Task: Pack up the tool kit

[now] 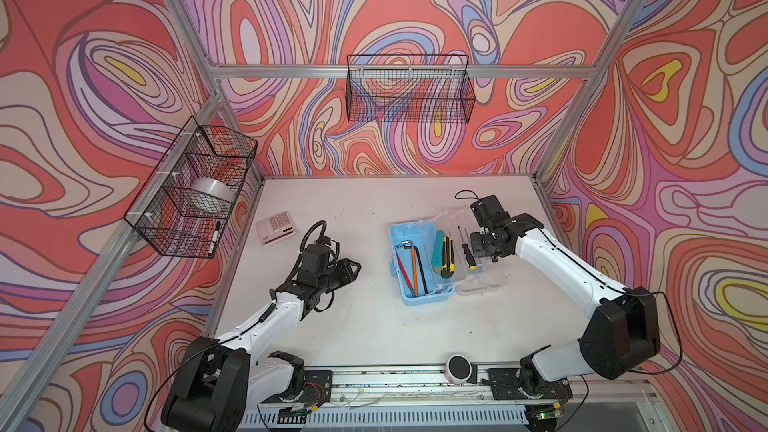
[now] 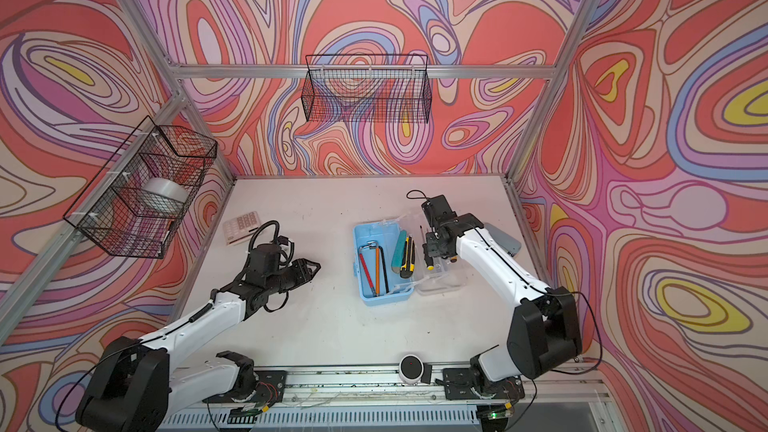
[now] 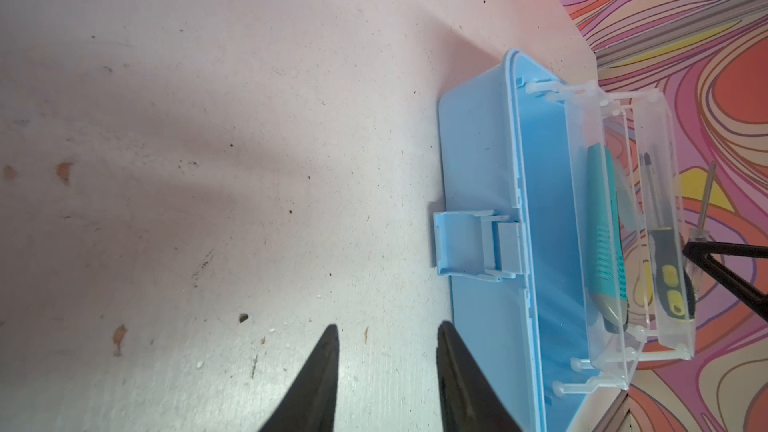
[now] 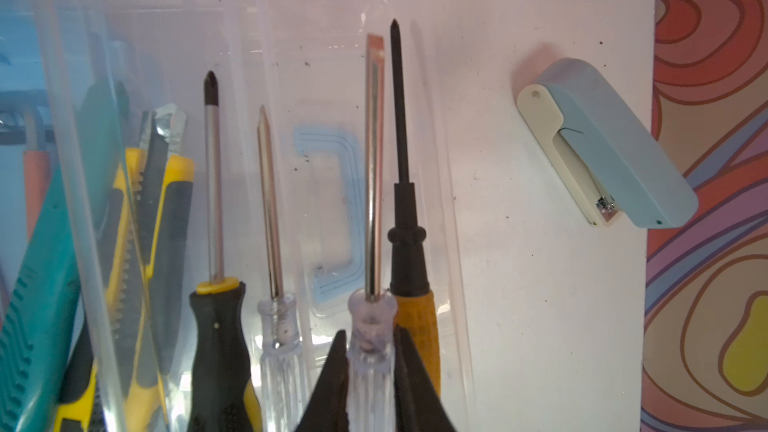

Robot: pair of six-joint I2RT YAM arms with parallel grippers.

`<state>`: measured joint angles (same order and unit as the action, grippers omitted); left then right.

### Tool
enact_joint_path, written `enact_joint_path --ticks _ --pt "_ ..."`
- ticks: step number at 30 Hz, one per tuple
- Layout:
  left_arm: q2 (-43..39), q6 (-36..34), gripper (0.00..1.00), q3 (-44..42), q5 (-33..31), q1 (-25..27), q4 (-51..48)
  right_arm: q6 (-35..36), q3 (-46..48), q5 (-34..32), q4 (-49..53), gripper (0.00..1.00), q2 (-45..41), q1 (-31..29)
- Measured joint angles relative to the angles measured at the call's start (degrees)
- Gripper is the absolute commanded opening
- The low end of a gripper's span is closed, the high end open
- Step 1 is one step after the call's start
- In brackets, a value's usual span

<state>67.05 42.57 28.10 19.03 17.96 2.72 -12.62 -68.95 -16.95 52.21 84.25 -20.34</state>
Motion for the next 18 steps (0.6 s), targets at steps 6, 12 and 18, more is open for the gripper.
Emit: enact_joint_path --ticks 6,12,18 --pt "1.42 -0.59 0.40 4.04 -1.31 1.64 -0.33 -0.35 0.31 0.15 0.07 0.25 -0.04 0.02" --pt "3.39 -0.83 0.40 6.54 -2.21 2.82 -0.48 -0.52 0.35 0.48 0.02 0.29 -1.36 0.00" --pt "6.19 -1.03 0.40 9.77 -3.04 4.44 -1.14 -0.59 0.35 0.92 -0.04 0.28 -3.10 0.00"
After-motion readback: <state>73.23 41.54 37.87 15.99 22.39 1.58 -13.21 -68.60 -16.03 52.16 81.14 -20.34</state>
